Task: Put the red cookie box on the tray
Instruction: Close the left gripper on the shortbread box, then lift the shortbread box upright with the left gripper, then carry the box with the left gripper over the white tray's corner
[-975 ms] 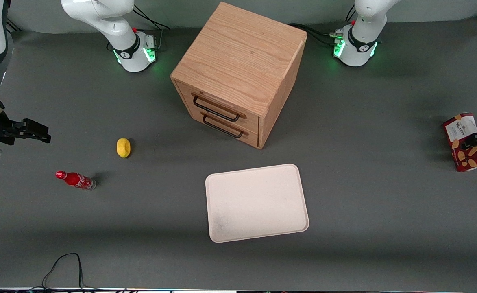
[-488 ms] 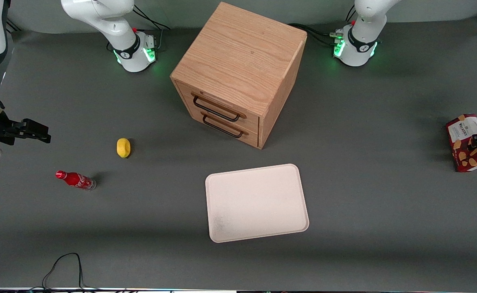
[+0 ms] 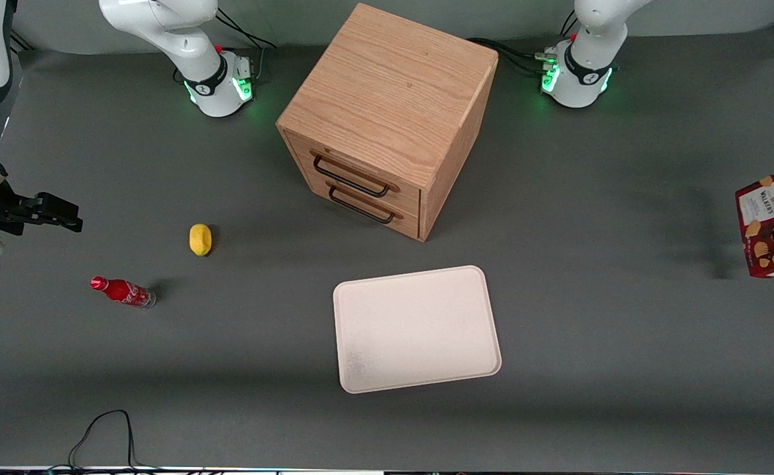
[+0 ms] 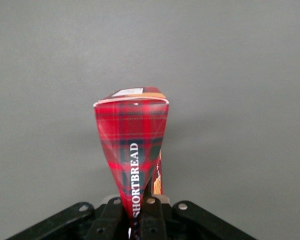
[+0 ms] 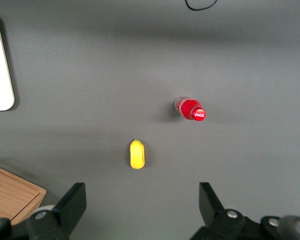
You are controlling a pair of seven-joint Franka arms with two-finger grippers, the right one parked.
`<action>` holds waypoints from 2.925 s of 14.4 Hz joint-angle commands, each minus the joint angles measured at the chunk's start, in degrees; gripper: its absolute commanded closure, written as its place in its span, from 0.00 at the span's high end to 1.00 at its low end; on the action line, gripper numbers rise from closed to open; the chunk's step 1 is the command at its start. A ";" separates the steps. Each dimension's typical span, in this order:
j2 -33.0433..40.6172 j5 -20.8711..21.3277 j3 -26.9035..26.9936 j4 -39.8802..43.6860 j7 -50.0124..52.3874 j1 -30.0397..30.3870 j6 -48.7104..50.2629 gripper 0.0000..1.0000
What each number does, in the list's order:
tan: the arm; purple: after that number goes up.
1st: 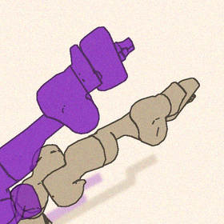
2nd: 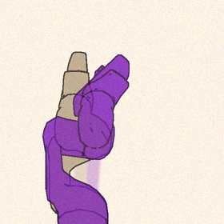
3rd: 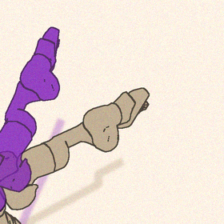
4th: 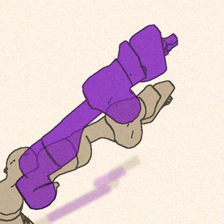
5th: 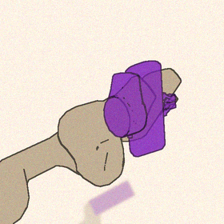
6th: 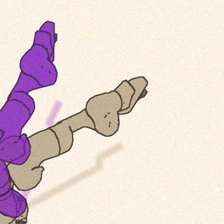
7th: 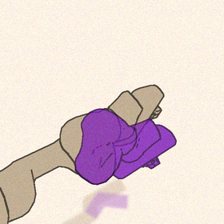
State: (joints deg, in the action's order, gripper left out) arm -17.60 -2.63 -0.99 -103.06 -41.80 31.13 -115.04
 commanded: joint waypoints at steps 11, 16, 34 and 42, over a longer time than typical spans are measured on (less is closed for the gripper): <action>5.21 5.27 -3.75 30.46 16.83 -11.09 39.01 0.00; 5.21 5.35 -9.02 31.69 33.23 -20.47 39.72 0.00; -27.13 8.08 -9.82 48.22 71.49 -47.92 14.59 0.00; -30.38 10.53 -9.73 43.49 76.25 -48.97 8.36 0.00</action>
State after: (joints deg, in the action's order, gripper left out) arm -47.22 6.17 -11.28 -58.19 32.14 -16.28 -104.00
